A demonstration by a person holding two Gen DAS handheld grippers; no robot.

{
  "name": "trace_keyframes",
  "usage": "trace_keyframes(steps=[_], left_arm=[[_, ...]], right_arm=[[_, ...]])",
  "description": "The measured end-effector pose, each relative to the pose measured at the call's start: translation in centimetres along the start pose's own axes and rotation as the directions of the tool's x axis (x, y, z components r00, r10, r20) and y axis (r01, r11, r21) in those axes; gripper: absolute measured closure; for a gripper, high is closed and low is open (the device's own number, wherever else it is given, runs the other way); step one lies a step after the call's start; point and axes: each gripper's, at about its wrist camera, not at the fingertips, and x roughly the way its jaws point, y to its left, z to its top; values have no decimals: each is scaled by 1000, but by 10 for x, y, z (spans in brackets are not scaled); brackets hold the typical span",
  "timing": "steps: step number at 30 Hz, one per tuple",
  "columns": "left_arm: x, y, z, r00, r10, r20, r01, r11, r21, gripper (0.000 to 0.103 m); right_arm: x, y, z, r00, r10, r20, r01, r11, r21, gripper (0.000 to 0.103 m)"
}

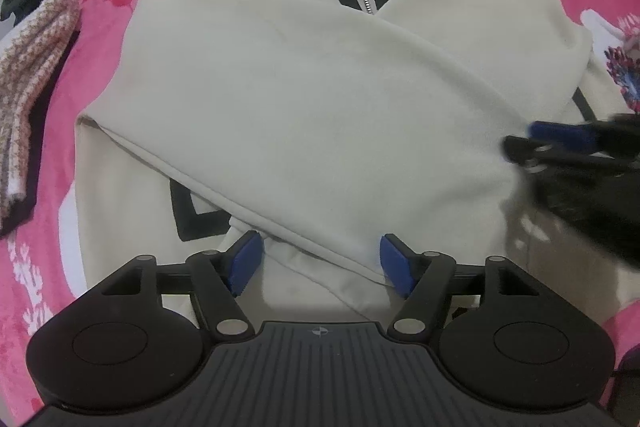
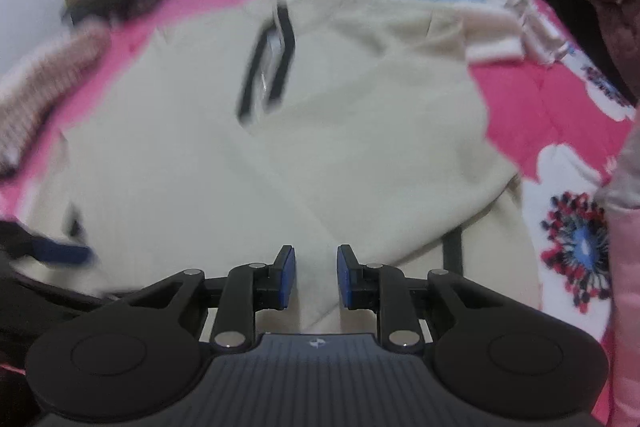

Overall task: Fold clothes
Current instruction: 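Move both open grippers over the jacket toward its collar, then grasp the collar edge with the left gripper while the right gripper grasps the collar beside it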

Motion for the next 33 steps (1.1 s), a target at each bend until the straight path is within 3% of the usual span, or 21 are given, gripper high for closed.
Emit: trace_keyframes(steps=[3, 7, 10, 13, 16, 19, 22, 26, 30, 33], left_arm=[[1, 3, 0, 1000, -11, 0, 11, 1000, -1, 35], [2, 6, 1, 1000, -23, -1, 23, 1000, -3, 35], [3, 7, 0, 999, -42, 4, 42, 999, -2, 32], [0, 14, -2, 995, -100, 24, 100, 995, 21, 26], [-14, 31, -4, 980, -186, 73, 183, 982, 47, 26], [-32, 52, 7, 963, -208, 170, 196, 977, 89, 23], [-35, 72, 35, 934, -182, 306, 152, 981, 119, 13], [-10, 99, 97, 895, -142, 424, 102, 988, 115, 13], [18, 113, 154, 864, -147, 481, 75, 984, 165, 13], [37, 120, 192, 858, -156, 490, 68, 979, 192, 14]], right_arm=[[5, 11, 6, 999, -34, -27, 33, 997, -65, 79], [-12, 3, 25, 999, 1, 41, -1, 1000, 10, 79], [16, 1, 25, 1000, -30, -4, 30, 999, -11, 78], [27, -7, 26, 1000, 6, -29, -5, 1000, 18, 77], [14, -18, 35, 999, 48, -7, -47, 998, 49, 77], [-5, -33, 53, 995, 72, 65, -74, 997, 37, 76], [-10, -49, 85, 986, 92, 137, -94, 996, 10, 72], [8, -52, 137, 975, 99, 201, -83, 993, -83, 67], [40, -48, 187, 966, 137, 221, -97, 978, -183, 61], [66, -42, 222, 964, 169, 205, -120, 966, -230, 55]])
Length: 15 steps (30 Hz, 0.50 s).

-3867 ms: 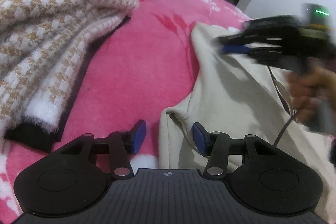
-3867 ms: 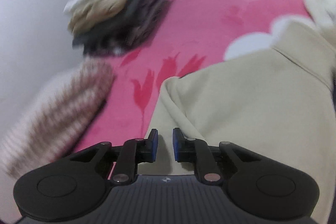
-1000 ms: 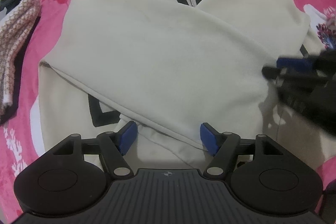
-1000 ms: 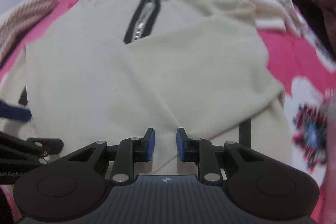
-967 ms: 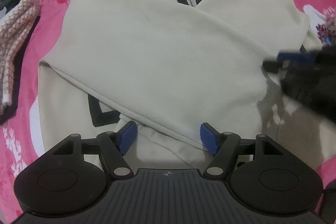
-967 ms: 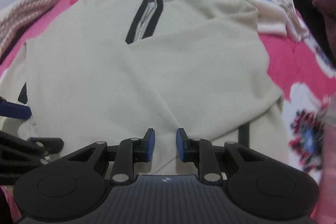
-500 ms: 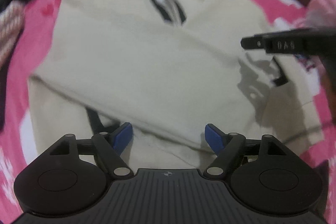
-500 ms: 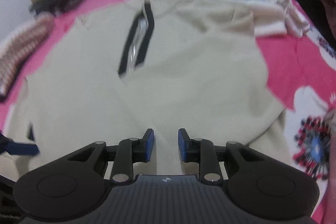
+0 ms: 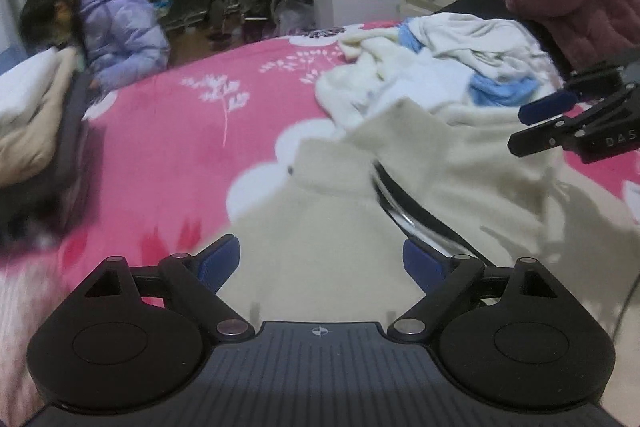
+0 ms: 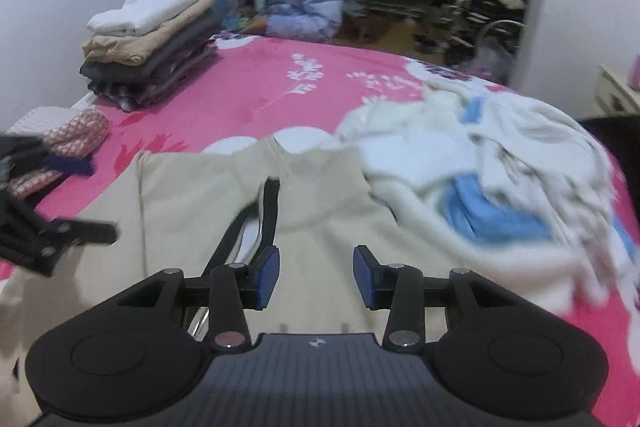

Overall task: Fold clothes
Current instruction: 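Grasp the collar edge with the left gripper while the right gripper grasps the collar beside it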

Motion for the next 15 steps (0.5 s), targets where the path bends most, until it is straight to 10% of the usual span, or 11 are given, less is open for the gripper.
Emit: trace_keyframes(steps=[15], left_arm=[[99, 40, 37, 957, -260, -128, 243, 960, -137, 33]], right_arm=[[101, -54, 54, 958, 257, -123, -227, 950, 215, 51]])
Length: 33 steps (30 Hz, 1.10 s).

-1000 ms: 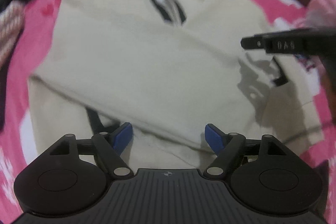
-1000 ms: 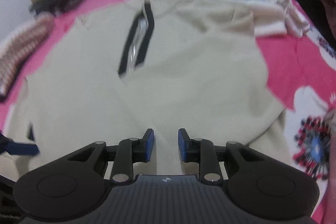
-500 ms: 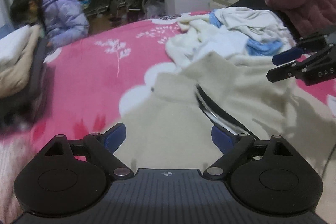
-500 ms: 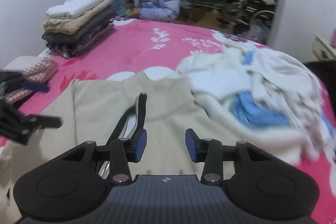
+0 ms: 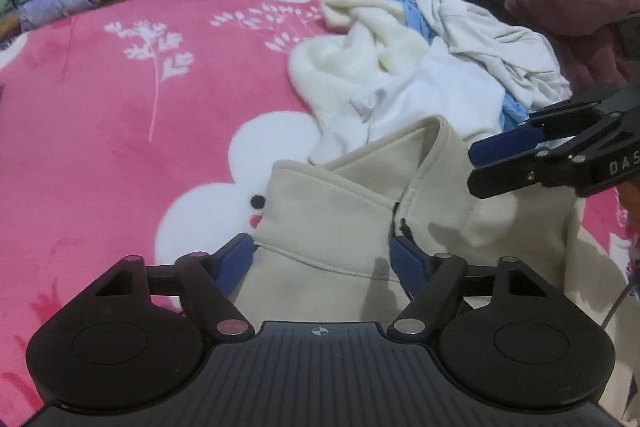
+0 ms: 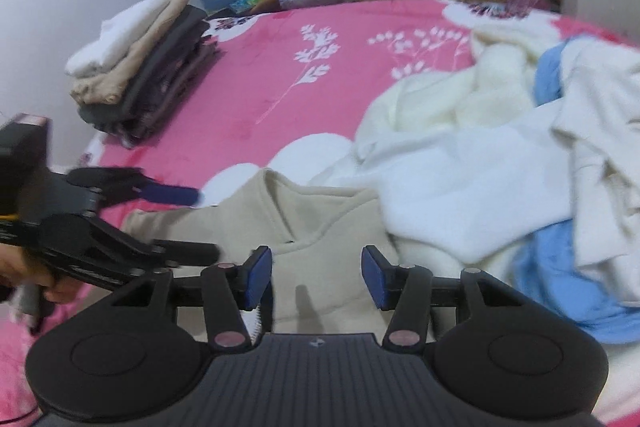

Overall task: Fold clothes
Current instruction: 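Grasp the collar edge with the left gripper while the right gripper grasps the collar beside it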

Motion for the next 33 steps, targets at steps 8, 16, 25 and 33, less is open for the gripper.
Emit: trace_keyframes(steps=[8, 16, 25, 33], left_arm=[[10, 9, 2, 998, 66, 11, -65, 994, -85, 70], [-35, -14, 3, 990, 102, 98, -100, 995, -20, 90], [-48, -46, 0, 983, 126, 131, -137, 987, 83, 91], [-32, -32, 2, 981, 167, 102, -170, 985, 21, 91]], right_arm=[[29, 6, 9, 997, -21, -69, 22, 1000, 2, 85], [-8, 33, 6, 1000, -6, 18, 6, 1000, -21, 103], [-36, 33, 1, 991, -109, 84, 111, 994, -16, 73], [17, 4, 14, 978, -207, -38, 206, 978, -44, 49]])
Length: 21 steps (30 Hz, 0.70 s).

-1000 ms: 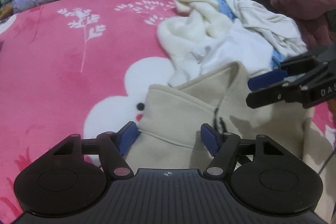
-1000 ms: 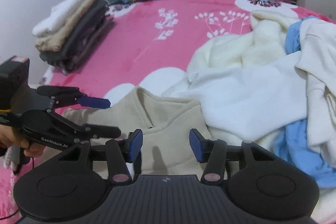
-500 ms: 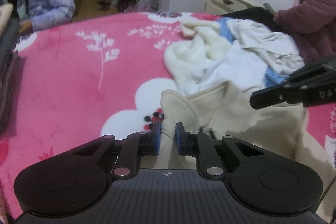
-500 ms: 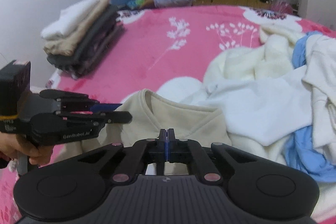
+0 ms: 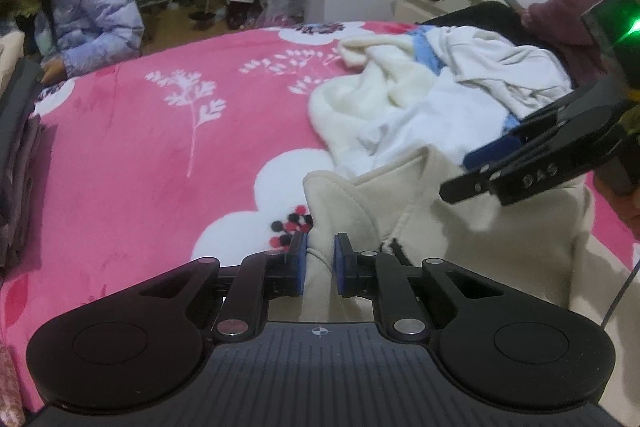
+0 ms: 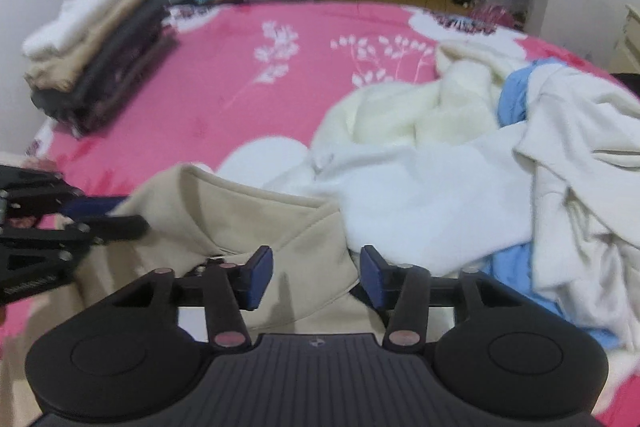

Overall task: Fold clothes
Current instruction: 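Grasp the collar edge with the left gripper while the right gripper grasps the collar beside it, then lift the collar with both grippers, fold it onto the hem, and open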

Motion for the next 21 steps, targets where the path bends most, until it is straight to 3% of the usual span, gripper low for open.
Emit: trace_keyframes(steps=[8, 12, 13, 21], left_arm=[[13, 7, 2, 1000, 10, -30, -10, 1000, 3, 91], [10, 6, 1, 999, 20, -25, -20, 1000, -4, 91], [9, 6, 1, 999, 23, -23, -23, 1000, -5, 91], [-40, -8, -3, 999, 25, 44, -25, 1000, -13, 91]], right_arm=[[23, -10, 4, 998, 44, -49, -42, 998, 38, 49], [23, -7, 5, 997, 53, -58, -52, 998, 20, 84], [19, -5, 5, 997, 53, -54, -53, 999, 7, 88], [-43, 13, -8, 996, 82, 34, -81, 996, -29, 91]])
